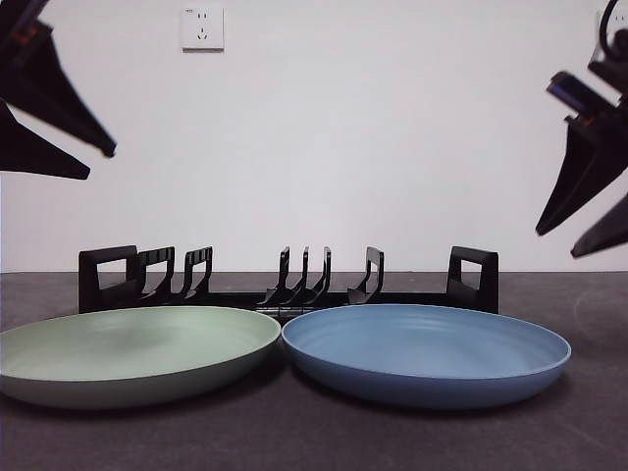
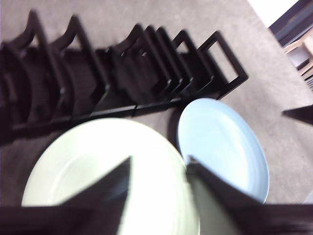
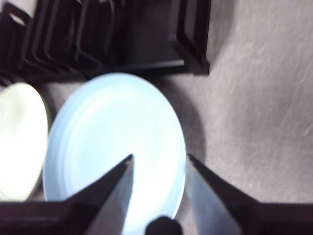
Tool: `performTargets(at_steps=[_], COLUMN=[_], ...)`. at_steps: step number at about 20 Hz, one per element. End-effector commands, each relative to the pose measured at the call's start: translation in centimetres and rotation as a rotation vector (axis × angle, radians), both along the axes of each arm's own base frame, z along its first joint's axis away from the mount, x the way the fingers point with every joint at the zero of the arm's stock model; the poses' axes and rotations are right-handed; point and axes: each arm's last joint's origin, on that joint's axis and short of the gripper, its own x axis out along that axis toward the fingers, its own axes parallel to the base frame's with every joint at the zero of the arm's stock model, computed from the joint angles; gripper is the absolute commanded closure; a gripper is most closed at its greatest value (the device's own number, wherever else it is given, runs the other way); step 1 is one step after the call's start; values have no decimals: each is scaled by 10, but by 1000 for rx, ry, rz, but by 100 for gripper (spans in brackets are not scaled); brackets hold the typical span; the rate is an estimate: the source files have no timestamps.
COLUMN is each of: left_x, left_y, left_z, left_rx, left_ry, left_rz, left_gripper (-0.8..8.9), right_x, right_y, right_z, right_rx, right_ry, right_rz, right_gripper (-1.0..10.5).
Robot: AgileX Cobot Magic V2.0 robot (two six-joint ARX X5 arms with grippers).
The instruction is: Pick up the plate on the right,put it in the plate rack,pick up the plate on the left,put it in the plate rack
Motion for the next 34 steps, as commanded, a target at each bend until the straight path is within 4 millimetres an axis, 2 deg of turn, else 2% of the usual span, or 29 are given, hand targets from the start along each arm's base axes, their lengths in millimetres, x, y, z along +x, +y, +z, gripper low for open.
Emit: performTargets(at_steps=[1, 6, 11, 14, 16, 20, 25, 27, 30, 34], left_x=[2, 5, 3, 3, 2, 0, -13, -25, -50, -82], left_y=[-4, -14, -22, -24, -25, -32, -61, -80, -110, -136], left_z=[10, 34, 37, 37, 37, 38, 38, 41, 45, 48], left_rx=[-3, 32, 55, 70, 73, 118, 240, 313, 575, 802], left_ry=[-33, -103, -126, -133, -139, -195, -356, -432, -571, -736], left_rz=[-20, -13, -32, -27, -41, -117, -352, -458, -560, -618], left_gripper=[542, 542, 542, 542, 542, 542, 521, 521, 521, 522], right_x=[5, 14, 22, 23, 22, 16, 6, 10, 18, 19], right_y=[5, 18, 22, 22, 22, 21, 18, 18, 25, 35], right_z=[-9, -40, -57, -64, -62, -44, 5, 24, 51, 66], right_rx=[-16, -83, -84, -91, -82, -60, -48, -89, -100, -95], right_ry=[33, 141, 181, 204, 205, 180, 39, 31, -13, -31], right_rz=[28, 63, 75, 73, 59, 32, -2, -7, 11, 47], right_gripper=[754, 758, 772, 933, 958, 959, 959, 959, 959, 959])
